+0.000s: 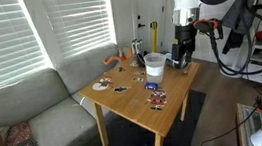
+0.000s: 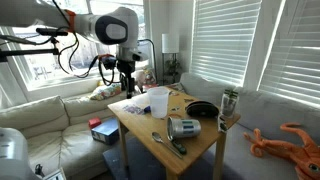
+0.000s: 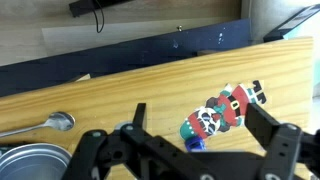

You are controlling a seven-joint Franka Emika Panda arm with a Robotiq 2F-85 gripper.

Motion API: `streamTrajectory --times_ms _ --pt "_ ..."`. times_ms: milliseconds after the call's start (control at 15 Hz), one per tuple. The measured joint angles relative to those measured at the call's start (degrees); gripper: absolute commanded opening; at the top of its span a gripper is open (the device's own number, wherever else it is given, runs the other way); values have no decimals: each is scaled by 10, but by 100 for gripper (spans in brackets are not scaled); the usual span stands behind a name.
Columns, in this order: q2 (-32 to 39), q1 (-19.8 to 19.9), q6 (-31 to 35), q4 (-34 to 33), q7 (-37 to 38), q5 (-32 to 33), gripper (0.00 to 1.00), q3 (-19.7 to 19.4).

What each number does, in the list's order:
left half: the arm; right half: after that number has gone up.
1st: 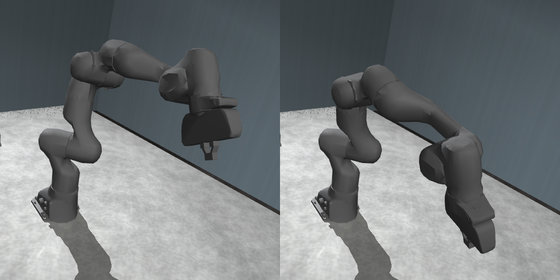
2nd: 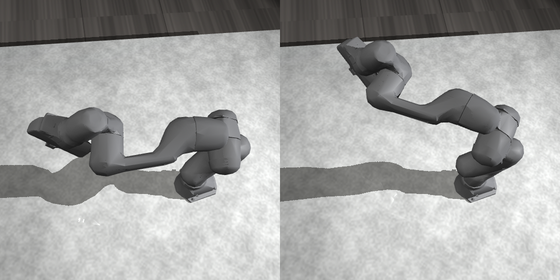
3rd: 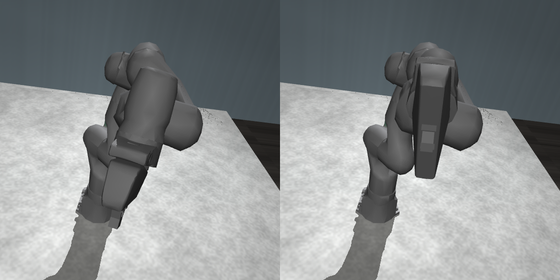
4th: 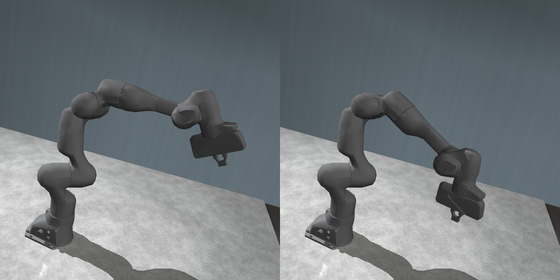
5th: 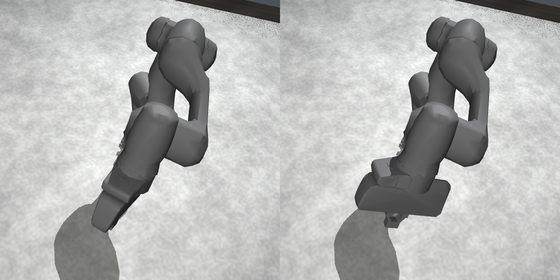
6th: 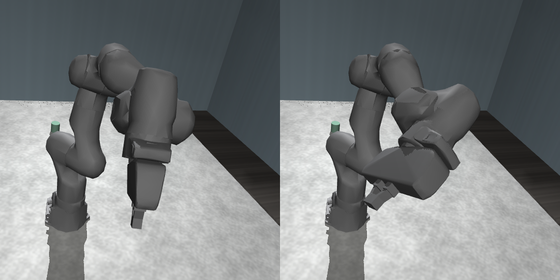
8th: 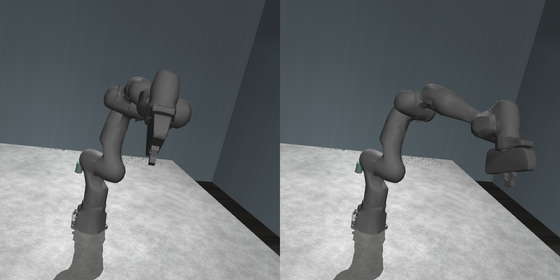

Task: Place the silver cup upside down in the clear cup and put the silver spoon in the clear cup.

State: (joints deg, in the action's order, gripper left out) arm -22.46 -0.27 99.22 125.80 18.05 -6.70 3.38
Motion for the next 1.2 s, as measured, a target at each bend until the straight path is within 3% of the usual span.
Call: streamTrajectory --times_ms 667,1200 --pt "5 6 7 -1 15 1 100 -1" --pt "75 74 30 -68 82 9 100 -44"
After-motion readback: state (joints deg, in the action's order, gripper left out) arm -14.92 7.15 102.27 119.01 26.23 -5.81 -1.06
